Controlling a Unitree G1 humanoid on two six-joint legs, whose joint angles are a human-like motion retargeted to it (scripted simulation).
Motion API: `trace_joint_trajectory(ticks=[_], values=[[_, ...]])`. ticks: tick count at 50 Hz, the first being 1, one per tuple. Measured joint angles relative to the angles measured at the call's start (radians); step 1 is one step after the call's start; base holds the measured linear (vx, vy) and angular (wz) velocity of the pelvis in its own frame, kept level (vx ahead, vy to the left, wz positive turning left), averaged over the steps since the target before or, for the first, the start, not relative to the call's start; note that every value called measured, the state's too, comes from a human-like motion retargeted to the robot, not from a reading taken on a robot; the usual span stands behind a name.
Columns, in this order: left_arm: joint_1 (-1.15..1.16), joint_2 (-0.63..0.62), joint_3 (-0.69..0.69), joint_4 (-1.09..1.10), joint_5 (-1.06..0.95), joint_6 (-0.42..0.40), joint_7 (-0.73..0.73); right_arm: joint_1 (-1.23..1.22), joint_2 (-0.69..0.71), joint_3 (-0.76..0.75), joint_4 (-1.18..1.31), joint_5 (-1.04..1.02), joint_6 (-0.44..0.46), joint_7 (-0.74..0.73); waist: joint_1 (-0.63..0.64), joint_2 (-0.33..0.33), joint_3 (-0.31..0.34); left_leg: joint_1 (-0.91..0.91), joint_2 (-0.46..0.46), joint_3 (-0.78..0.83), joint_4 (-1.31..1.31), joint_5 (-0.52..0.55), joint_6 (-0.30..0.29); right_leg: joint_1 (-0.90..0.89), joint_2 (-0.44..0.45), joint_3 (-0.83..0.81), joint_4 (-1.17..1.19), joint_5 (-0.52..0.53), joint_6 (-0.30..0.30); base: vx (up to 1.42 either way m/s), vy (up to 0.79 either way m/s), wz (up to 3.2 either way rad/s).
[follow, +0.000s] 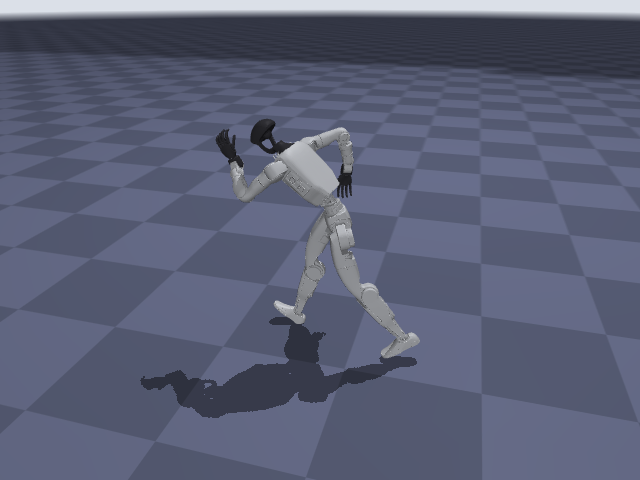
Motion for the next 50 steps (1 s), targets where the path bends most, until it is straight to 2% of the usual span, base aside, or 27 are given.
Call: trace_joint_trajectory(ticks=[3,5,6,8,10,13,15,17,19,22,25,27,29,30,32,33,35,38,40,43,47,50], values=[[0.164,-0.089,0.072,-0.09,0.004,-0.024,-0.078,-0.076,0.104,-0.014,0.04,0.039,0.012,0.004,0.048,0.015,0.0,0.072,0.009,-0.071,0.113,0.101,0.051,0.059,-0.038,-0.11,0.152,0.093,-0.067,1.44,-0.65,-0.05],[0.381,-0.132,0.13,-0.168,0.108,0.004,-0.129,-0.227,0.17,0.057,0.094,0.035,-0.019,-0.034,0.103,0.036,0.0,0.009,0.02,-0.107,0.358,0.173,0.086,0.048,-0.026,-0.101,0.364,0.045,-0.133,1.42,-0.63,-0.81],[0.52,-0.142,0.156,-0.189,0.171,0.027,-0.139,-0.344,0.192,0.113,0.117,0.016,-0.043,-0.078,0.137,0.043,0.0,-0.05,0.025,-0.11,0.514,0.172,0.101,0.032,-0.008,-0.08,0.48,-0.025,-0.156,1.37,-0.59,-1.27],[0.828,-0.152,0.214,-0.205,0.272,0.065,-0.174,-0.614,0.231,0.21,0.141,-0.043,-0.078,-0.154,0.206,0.045,0.0,-0.182,0.025,-0.105,0.82,0.112,0.131,0.023,0.034,-0.041,0.651,-0.14,-0.192,1.31,-0.52,-1.62],[1.163,-0.149,0.277,-0.194,0.294,0.066,-0.247,-0.912,0.281,0.246,0.116,-0.109,-0.092,-0.196,0.29,0.028,0.0,-0.322,0.013,-0.079,1.065,0.026,0.16,0.06,0.087,0.005,0.716,-0.207,-0.216,1.26,-0.4,-1.98],[1.657,-0.109,0.367,-0.216,0.176,0.008,-0.36,-1.341,0.406,0.265,0.038,-0.081,-0.129,-0.306,0.474,-0.05,-0.013,-0.519,-0.012,0.012,1.222,-0.016,0.202,0.163,0.144,0.12,0.714,-0.216,-0.226,1.29,-0.23,-2.38],[1.912,-0.063,0.402,-0.234,0.063,-0.024,-0.424,-1.593,0.46,0.29,-0.015,-0.028,-0.166,-0.412,0.61,-0.122,-0.017,-0.618,-0.056,0.077,1.183,-0.066,0.276,0.252,0.13,0.206,0.665,-0.164,-0.19,1.33,-0.06,-2.0],[2.119,-0.02,0.452,-0.251,-0.045,-0.036,-0.49,-1.793,0.445,0.31,-0.072,-0.042,-0.189,-0.494,0.72,-0.179,-0.025,-0.703,-0.085,0.139,1.046,-0.082,0.309,0.345,0.084,0.27,0.592,-0.089,-0.136,1.39,0.05,-1.22],[2.291,-0.013,0.504,-0.253,-0.141,-0.036,-0.555,-1.914,0.399,0.299,-0.136,-0.104,-0.181,-0.517,0.786,-0.216,-0.047,-0.765,-0.11,0.186,0.818,-0.062,0.317,0.436,0.037,0.305,0.493,0.015,-0.09,1.45,0.12,-0.46],[2.474,-0.066,0.57,-0.227,-0.264,-0.023,-0.624,-1.933,0.366,0.222,-0.259,-0.161,-0.169,-0.509,0.829,-0.244,-0.081,-0.759,-0.13,0.242,0.334,-0.014,0.277,0.584,0.009,0.323,0.347,0.197,-0.036,1.55,0.16,-0.12],[2.52,-0.106,0.579,-0.185,-0.298,-0.038,-0.651,-1.764,0.394,0.121,-0.416,-0.108,-0.207,-0.472,0.885,-0.221,-0.067,-0.622,-0.112,0.28,-0.109,-0.093,0.172,0.796,0.05,0.393,0.246,0.348,0.025,1.66,0.22,-0.61],[2.481,-0.104,0.56,-0.17,-0.25,-0.062,-0.654,-1.605,0.41,0.063,-0.479,-0.077,-0.223,-0.43,0.911,-0.2,-0.053,-0.546,-0.083,0.331,-0.185,-0.119,0.153,0.899,0.079,0.451,0.269,0.412,0.047,1.64,0.29,-0.42],[2.403,-0.114,0.538,-0.16,-0.178,-0.062,-0.631,-1.443,0.423,0.022,-0.501,-0.055,-0.211,-0.379,0.904,-0.199,-0.045,-0.519,-0.063,0.356,-0.079,-0.096,0.202,0.904,0.079,0.416,0.442,0.398,0.028,1.56,0.3,0.17],[2.35,-0.129,0.524,-0.154,-0.14,-0.053,-0.609,-1.364,0.43,0.01,-0.501,-0.044,-0.199,-0.352,0.888,-0.209,-0.038,-0.527,-0.06,0.35,0.03,-0.104,0.244,0.874,0.06,0.363,0.578,0.356,0.005,1.48,0.28,0.63],[2.165,-0.181,0.469,-0.122,-0.089,-0.014,-0.529,-1.219,0.443,0.049,-0.436,-0.023,-0.166,-0.319,0.831,-0.244,-0.015,-0.584,-0.068,0.317,0.336,-0.248,0.309,0.754,-0.028,0.261,0.913,0.182,-0.077,1.4,0.23,0.82],[2.047,-0.2,0.435,-0.104,-0.074,0.008,-0.484,-1.152,0.449,0.096,-0.371,-0.019,-0.146,-0.316,0.801,-0.256,-0.006,-0.588,-0.07,0.308,0.443,-0.319,0.319,0.688,-0.059,0.239,1.061,0.096,-0.121,1.33,0.18,0.86],[1.727,-0.216,0.359,-0.045,-0.021,0.058,-0.385,-1.04,0.45,0.207,-0.177,-0.004,-0.103,-0.312,0.739,-0.263,0.0,-0.559,-0.078,0.292,0.548,-0.421,0.316,0.531,-0.074,0.236,1.288,-0.048,-0.186,1.28,0.13,0.96],[1.188,-0.213,0.298,0.017,0.134,0.125,-0.298,-0.848,0.412,0.299,0.066,0.003,-0.072,-0.265,0.632,-0.218,-0.003,-0.45,-0.092,0.239,0.506,-0.465,0.255,0.31,-0.02,0.221,1.364,-0.167,-0.206,1.24,0.04,1.41],[0.862,-0.22,0.281,0.043,0.243,0.168,-0.228,-0.703,0.336,0.301,0.118,-0.084,-0.075,-0.25,0.536,-0.164,-0.006,-0.371,-0.089,0.188,0.428,-0.441,0.196,0.188,-0.005,0.165,1.27,-0.202,-0.201,1.25,-0.08,1.74],[0.484,-0.173,0.246,0.05,0.285,0.203,-0.087,-0.528,0.167,0.248,0.097,-0.291,-0.076,-0.246,0.347,-0.073,-0.008,-0.248,-0.06,0.08,0.257,-0.337,0.11,0.093,-0.008,0.039,0.913,-0.182,-0.171,1.28,-0.22,1.82],[0.173,-0.073,0.18,0.008,0.176,0.128,0.0,-0.328,0.065,0.15,0.09,-0.366,-0.046,-0.228,0.121,-0.004,-0.011,-0.069,-0.015,-0.013,0.053,-0.132,0.03,0.089,-0.014,-0.049,0.277,-0.032,-0.056,1.37,-0.43,1.78],[0.114,-0.085,0.162,-0.009,0.128,0.067,-0.017,-0.216,0.115,0.098,0.126,-0.35,-0.02,-0.229,0.061,0.029,-0.012,0.083,0.043,0.0,-0.052,-0.004,-0.015,0.078,-0.047,-0.062,0.033,-0.023,0.014,1.43,-0.63,1.01]])
